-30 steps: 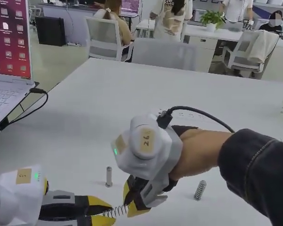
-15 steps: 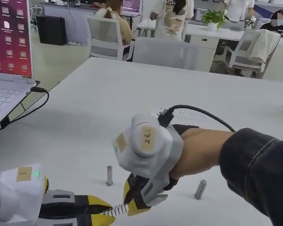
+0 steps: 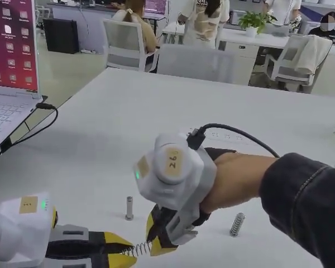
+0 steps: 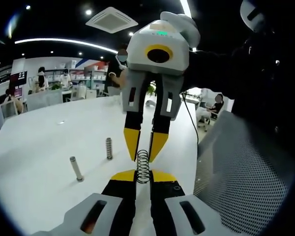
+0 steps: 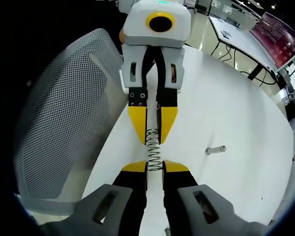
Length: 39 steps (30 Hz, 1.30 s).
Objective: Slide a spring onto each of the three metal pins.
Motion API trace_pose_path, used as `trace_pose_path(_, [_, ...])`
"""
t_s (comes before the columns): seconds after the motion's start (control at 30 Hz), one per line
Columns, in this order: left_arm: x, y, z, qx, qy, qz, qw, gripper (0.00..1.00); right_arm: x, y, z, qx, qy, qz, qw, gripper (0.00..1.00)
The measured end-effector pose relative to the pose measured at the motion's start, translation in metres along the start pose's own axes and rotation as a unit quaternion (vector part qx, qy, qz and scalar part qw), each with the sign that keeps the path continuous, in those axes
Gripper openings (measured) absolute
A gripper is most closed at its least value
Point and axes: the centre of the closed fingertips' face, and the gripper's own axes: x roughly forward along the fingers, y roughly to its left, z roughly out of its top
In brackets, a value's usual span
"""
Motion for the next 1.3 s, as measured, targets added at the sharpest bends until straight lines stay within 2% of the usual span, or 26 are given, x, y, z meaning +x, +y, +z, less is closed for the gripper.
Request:
trace_pose_path(0.47, [-0.001, -0.006, 0.013, 0.007, -0.016, -0.007, 0.9998, 0.02, 0.007, 0.005, -0.004, 0.008, 0.000, 0.006, 1.0000, 0.10])
trace_pose_path(0.83, [-0.002, -0.004, 0.013, 0.004, -0.020, -0.001, 0.9998, 0.02, 0.002, 0.002, -0.001, 0.012, -0.007, -0.003, 0.9999, 0.09])
trace_pose_path(1.3, [0.001, -0.001, 0.005, 0.004, -0.006, 0.001, 1.0000, 0.03, -0.008, 0.002, 0.012, 0.021, -0.018, -0.003, 0.9996, 0.09])
